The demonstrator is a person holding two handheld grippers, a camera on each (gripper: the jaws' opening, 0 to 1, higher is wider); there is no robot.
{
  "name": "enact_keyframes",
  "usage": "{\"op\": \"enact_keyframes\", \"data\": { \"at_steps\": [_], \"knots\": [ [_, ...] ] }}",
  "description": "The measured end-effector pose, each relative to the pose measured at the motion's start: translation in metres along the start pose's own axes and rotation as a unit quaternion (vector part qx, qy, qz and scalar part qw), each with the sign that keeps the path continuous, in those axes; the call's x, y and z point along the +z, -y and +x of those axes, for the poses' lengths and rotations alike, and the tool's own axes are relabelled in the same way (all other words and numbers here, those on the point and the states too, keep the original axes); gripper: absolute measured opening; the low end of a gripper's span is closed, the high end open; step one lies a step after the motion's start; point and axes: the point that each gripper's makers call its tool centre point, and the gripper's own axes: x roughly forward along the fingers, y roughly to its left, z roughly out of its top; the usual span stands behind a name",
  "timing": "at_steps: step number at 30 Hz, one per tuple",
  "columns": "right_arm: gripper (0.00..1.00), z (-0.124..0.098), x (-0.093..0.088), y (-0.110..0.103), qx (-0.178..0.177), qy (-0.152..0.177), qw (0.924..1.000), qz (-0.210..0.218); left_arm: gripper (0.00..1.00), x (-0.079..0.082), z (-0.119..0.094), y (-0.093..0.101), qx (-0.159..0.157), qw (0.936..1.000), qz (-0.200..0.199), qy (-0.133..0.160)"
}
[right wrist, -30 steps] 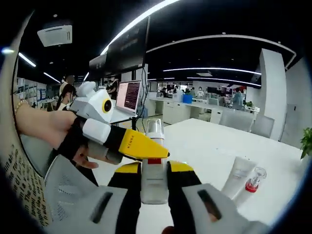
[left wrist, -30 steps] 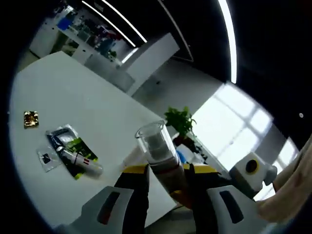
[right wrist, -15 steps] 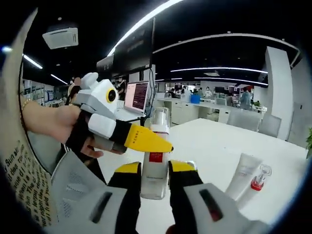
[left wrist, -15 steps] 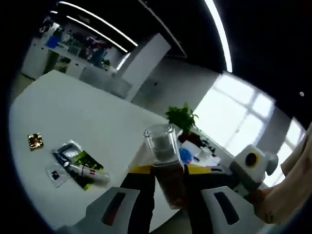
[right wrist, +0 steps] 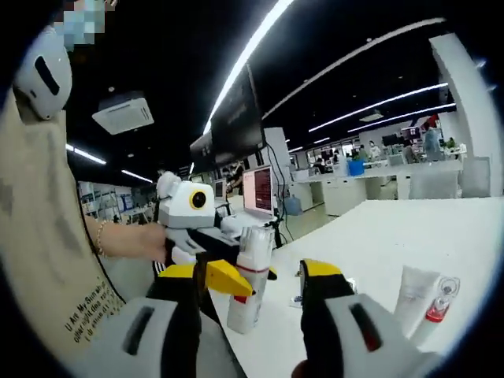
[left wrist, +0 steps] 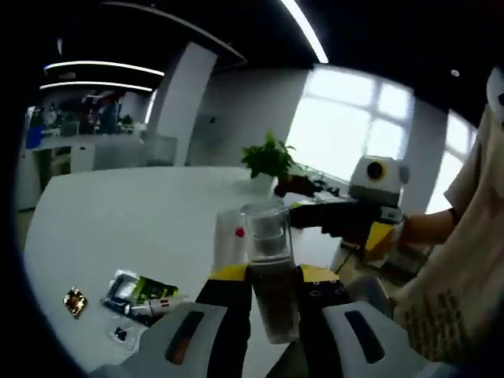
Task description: Arrange the skincare products in the storage area until every visible bottle or jar stands upright without overlapping.
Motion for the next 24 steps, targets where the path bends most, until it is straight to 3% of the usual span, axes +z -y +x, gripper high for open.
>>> {"op": "enact_keyframes", "data": {
  "at_steps": [4,8,16,24],
  "knots": [
    [0.49,0.009,0.003,0.000,0.012,-0.012,0.9998,-0.013,0.18,-0.001,0.006,0.009,-0.022,0.9991,0.032,-0.017],
    [0.41,0.013,0.004,-0.002,0.022,-0.018,0.9994,-0.021,0.18,0.000,0.008,0.013,-0.031,0.9975,0.056,-0.029],
    [0.28,0.013,0.005,-0.002,0.028,-0.023,0.9988,-0.034,0.18,0.004,0.008,0.009,-0.043,0.9958,0.072,-0.037],
    [0.24,0.006,0.008,0.001,0.024,-0.018,0.9990,-0.034,0.19,0.008,0.010,0.014,-0.064,0.9925,0.095,-0.041]
  ]
}}
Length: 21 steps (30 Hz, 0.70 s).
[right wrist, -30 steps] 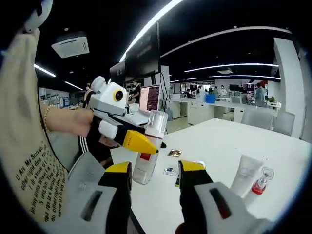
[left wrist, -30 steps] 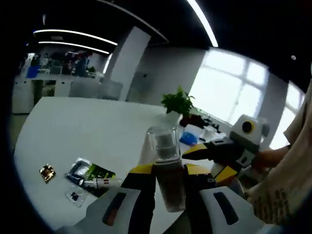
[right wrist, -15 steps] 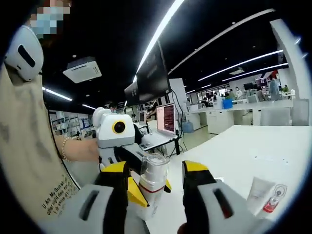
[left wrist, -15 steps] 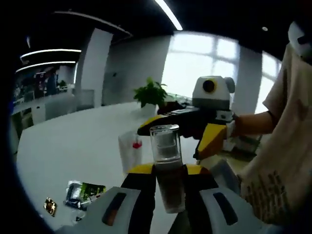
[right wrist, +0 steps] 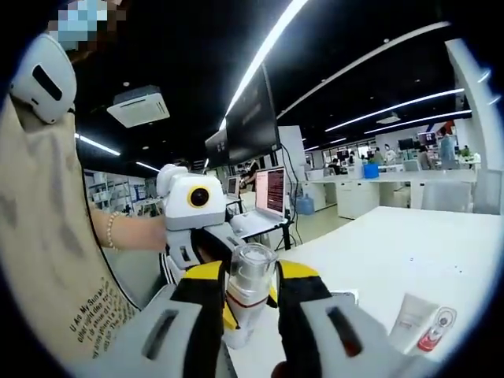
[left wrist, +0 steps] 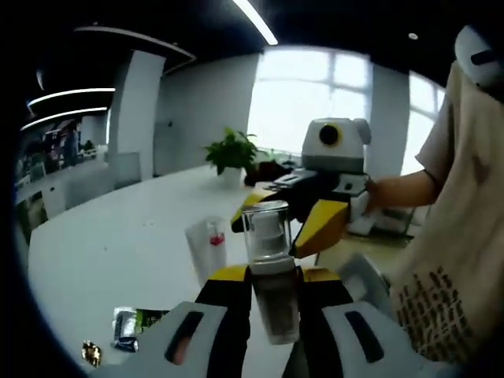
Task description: Arrange the skincare products in the storage area until every visible bottle or jar stands upright without overlapping.
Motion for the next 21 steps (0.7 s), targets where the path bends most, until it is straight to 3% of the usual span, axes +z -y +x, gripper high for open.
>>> {"op": "enact_keyframes", "data": {
  "at_steps": [10,17,21],
  "knots": [
    [0.24,-0.004,0.002,-0.002,-0.001,0.009,1.0000,-0.001,0.19,0.008,0.008,0.010,-0.044,0.9989,0.002,0.015],
    [0.21,-0.009,-0.004,0.005,-0.050,-0.002,0.9984,-0.026,0.18,0.003,0.018,0.003,-0.027,0.9995,0.002,0.014],
    [0.21,-0.013,-0.004,0.006,-0.061,-0.004,0.9975,-0.035,0.18,0.002,0.023,0.004,-0.024,0.9996,0.001,0.017]
  ]
}}
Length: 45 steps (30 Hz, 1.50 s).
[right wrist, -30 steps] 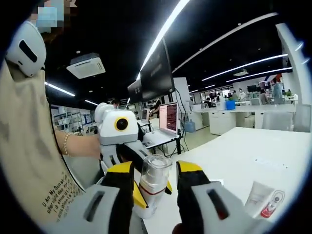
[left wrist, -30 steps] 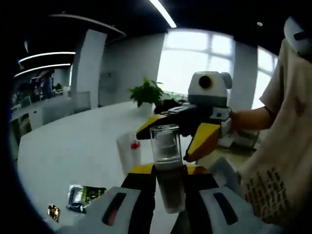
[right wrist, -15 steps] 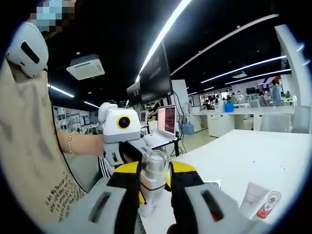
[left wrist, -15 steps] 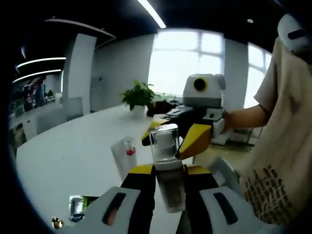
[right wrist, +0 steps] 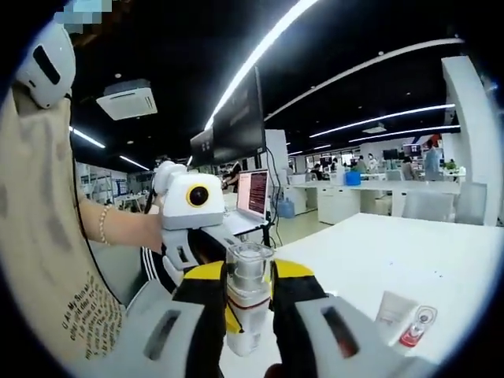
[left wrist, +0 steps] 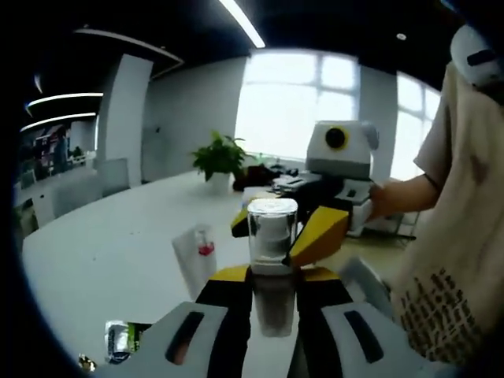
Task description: Arrange the skincare products in the storage area until every visible bottle or jar stands upright without overlapping.
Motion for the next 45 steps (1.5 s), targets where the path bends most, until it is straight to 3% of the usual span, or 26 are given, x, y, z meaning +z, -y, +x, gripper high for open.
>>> {"op": "enact_keyframes", "data": {
  "at_steps": [11,15,18,21,35,45],
  "knots": [
    [0.21,-0.007,-0.005,0.002,-0.019,-0.023,0.9988,-0.039,0.18,-0.027,0.011,-0.001,0.025,0.9981,0.027,-0.050],
    [0.21,-0.007,-0.017,0.003,-0.031,-0.055,0.9961,-0.062,0.21,-0.038,0.018,-0.005,0.043,0.9960,0.036,-0.069],
    [0.21,-0.008,-0.025,0.006,-0.041,-0.062,0.9949,-0.067,0.18,-0.046,0.024,-0.004,0.046,0.9956,0.026,-0.077],
    [0.21,-0.010,-0.034,0.010,-0.053,-0.076,0.9931,-0.072,0.18,-0.056,0.030,-0.009,0.062,0.9925,0.042,-0.097],
    [0.21,-0.019,-0.070,0.028,-0.098,-0.130,0.9829,-0.085,0.17,-0.083,0.055,-0.022,0.055,0.9879,0.050,-0.136],
    [0.21,-0.019,-0.108,0.034,-0.119,-0.174,0.9742,-0.081,0.17,-0.119,0.069,-0.027,0.041,0.9827,0.055,-0.172]
  ]
}}
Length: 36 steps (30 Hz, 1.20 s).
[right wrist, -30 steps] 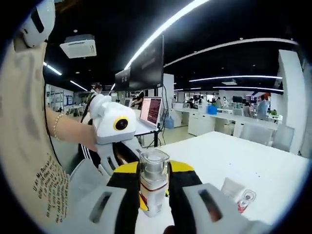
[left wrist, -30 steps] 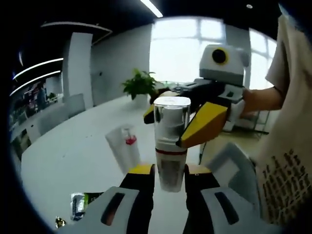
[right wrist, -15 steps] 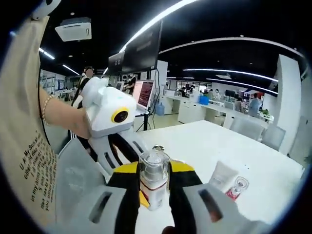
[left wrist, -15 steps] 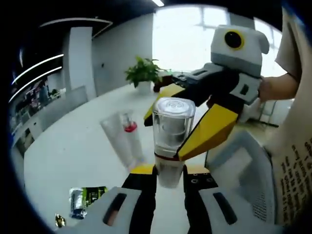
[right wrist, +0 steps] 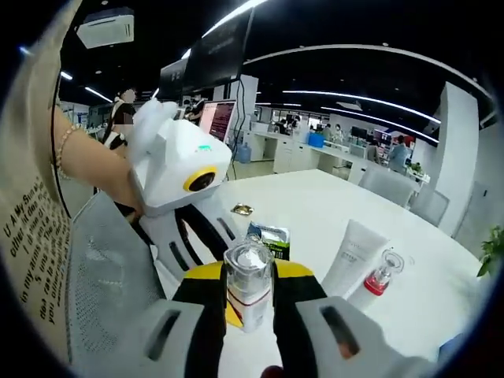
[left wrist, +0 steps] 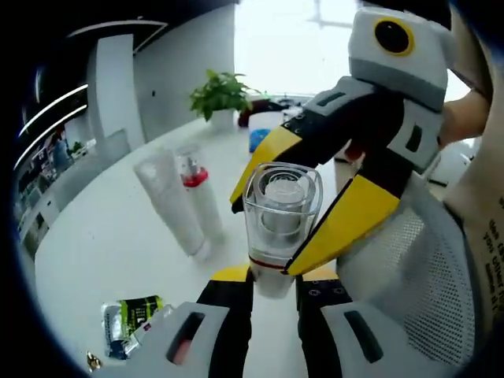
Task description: Arrange the skincare products in the storage area until every visible bottle or jar stands upright without overlapping.
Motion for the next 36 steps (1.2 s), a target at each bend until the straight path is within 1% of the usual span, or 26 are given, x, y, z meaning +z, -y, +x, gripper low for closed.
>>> {"op": "enact_keyframes", "data": {
  "at_steps": [3,9,15,21,27,35,36],
  "knots": [
    [0.21,0.005,-0.010,0.000,0.000,-0.011,0.9999,0.001,0.17,-0.008,0.005,-0.001,-0.002,1.0000,-0.002,-0.007],
    [0.21,0.017,-0.026,-0.001,0.001,-0.035,0.9993,-0.013,0.17,-0.022,0.016,-0.005,-0.004,0.9998,-0.006,-0.016],
    [0.21,0.026,-0.039,-0.002,0.001,-0.050,0.9986,-0.018,0.17,-0.035,0.024,-0.009,0.000,0.9996,-0.003,-0.026],
    [0.21,0.033,-0.048,-0.004,0.004,-0.061,0.9980,-0.018,0.17,-0.046,0.028,-0.011,-0.005,0.9993,-0.002,-0.038],
    [0.21,0.036,-0.057,-0.005,0.011,-0.064,0.9979,-0.005,0.17,-0.056,0.030,-0.011,-0.005,0.9987,-0.004,-0.051],
    [0.22,0.039,-0.068,-0.010,0.018,-0.074,0.9970,0.014,0.17,-0.068,0.034,-0.008,-0.013,0.9977,-0.007,-0.066],
    [0.22,0.038,-0.067,-0.009,0.015,-0.071,0.9972,0.017,0.17,-0.067,0.034,-0.009,-0.012,0.9980,-0.012,-0.061]
  ]
}}
